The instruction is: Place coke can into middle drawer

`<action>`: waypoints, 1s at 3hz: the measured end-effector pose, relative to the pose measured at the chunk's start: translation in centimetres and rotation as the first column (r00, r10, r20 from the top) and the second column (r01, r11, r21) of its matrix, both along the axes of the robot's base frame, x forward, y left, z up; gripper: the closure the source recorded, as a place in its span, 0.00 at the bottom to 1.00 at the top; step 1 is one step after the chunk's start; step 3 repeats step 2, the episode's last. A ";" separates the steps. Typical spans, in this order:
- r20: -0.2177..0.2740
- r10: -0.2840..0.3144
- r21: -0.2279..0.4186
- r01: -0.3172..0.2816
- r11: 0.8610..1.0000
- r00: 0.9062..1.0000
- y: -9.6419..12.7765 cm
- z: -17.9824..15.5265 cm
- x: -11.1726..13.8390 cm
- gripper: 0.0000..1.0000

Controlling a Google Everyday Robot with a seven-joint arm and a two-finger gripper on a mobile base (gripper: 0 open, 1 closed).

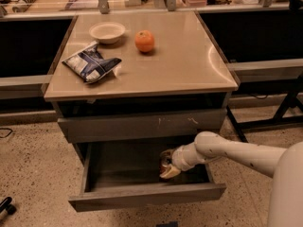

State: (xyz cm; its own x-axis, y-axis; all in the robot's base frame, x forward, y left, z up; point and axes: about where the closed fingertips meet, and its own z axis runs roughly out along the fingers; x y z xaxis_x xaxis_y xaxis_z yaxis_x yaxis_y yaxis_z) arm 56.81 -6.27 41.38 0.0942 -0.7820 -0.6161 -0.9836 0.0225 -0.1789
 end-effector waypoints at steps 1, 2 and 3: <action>0.000 0.000 0.000 0.000 1.000 1.000 0.0 0.0 0.0 0.00; 0.000 0.000 0.000 0.000 1.000 1.000 0.0 0.0 0.0 0.00; 0.000 0.000 0.000 0.000 1.000 1.000 0.0 0.0 0.0 0.00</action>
Offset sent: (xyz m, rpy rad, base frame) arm 0.0000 0.0000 0.0000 0.0000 0.0000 0.0000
